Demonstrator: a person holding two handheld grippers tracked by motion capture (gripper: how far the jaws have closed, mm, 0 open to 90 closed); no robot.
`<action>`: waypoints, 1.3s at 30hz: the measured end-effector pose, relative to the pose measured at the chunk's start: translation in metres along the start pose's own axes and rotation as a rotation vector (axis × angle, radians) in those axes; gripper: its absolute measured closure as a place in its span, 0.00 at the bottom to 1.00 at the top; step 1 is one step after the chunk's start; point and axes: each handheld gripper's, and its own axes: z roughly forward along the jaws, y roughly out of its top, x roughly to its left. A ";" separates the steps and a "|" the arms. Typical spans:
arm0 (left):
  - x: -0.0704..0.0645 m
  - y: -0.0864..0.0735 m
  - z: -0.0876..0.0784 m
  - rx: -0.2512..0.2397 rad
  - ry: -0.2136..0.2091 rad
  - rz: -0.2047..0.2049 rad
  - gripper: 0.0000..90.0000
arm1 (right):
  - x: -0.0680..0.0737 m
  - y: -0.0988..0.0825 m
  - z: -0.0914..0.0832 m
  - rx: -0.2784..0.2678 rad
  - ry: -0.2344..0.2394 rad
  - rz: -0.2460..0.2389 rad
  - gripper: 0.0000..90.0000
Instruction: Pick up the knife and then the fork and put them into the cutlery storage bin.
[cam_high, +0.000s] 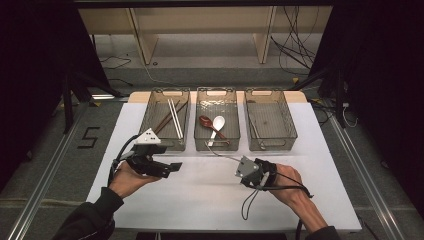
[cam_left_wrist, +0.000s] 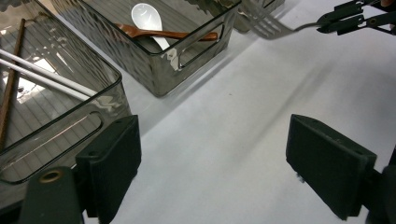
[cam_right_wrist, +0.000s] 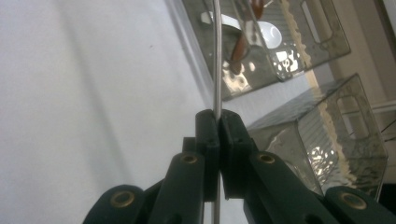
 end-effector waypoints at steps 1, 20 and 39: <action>-0.001 0.000 0.001 0.001 0.000 0.001 0.20 | -0.002 -0.001 0.000 -0.001 0.004 0.017 0.98; -0.009 -0.010 -0.007 -0.068 0.022 0.004 0.18 | -0.036 -0.017 -0.004 -0.012 0.100 0.326 0.98; -0.016 -0.022 -0.014 -0.104 0.058 0.014 0.18 | -0.110 -0.038 0.008 0.018 0.128 0.688 0.98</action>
